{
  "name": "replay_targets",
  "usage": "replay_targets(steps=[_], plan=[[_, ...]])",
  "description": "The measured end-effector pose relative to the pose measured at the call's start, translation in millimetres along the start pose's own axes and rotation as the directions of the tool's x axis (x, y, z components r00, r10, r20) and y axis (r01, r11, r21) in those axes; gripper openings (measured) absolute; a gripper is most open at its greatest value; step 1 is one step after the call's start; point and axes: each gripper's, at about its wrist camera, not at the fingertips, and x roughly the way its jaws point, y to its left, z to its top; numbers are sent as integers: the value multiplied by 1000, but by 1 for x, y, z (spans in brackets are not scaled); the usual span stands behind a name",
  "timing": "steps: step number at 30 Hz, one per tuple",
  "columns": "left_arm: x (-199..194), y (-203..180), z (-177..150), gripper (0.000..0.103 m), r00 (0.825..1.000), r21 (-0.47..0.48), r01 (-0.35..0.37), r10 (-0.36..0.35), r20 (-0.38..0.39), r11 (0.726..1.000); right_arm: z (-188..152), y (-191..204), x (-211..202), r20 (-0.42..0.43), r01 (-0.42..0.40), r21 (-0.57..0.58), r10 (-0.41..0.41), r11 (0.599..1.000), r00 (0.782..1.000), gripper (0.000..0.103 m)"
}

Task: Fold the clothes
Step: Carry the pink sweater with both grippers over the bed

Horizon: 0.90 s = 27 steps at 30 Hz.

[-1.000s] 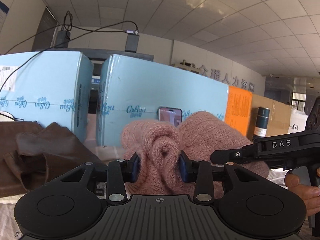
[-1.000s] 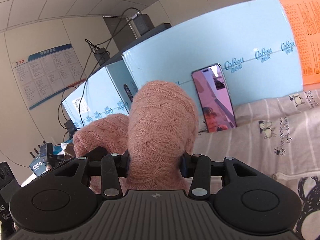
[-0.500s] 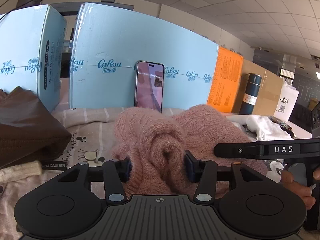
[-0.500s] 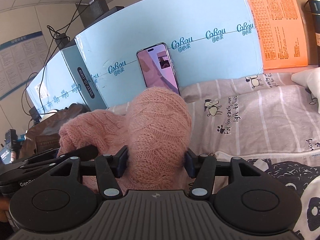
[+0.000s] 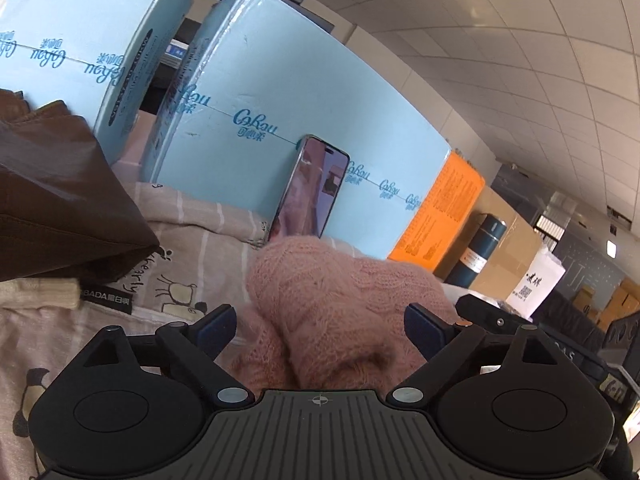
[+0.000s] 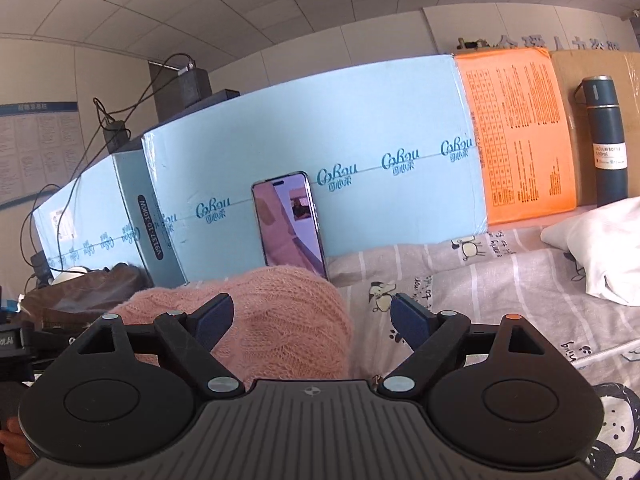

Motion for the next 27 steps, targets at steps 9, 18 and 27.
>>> replay_targets(steps=[9, 18, 27], plan=[[-10, 40, 13, 94, 999, -256, 35, -37, -3, 966, 7, 52, -6, -82, -192, -122, 183, 974, 980, 85], [-16, 49, 13, 94, 1000, -307, 24, -18, 21, 951, -5, 114, 49, -308, -293, -57, 262, 955, 915, 85], [-17, 50, 12, 94, 1000, -318, 27, -22, 17, 948, -12, 91, 67, -355, -236, -38, 208, 971, 912, 62]])
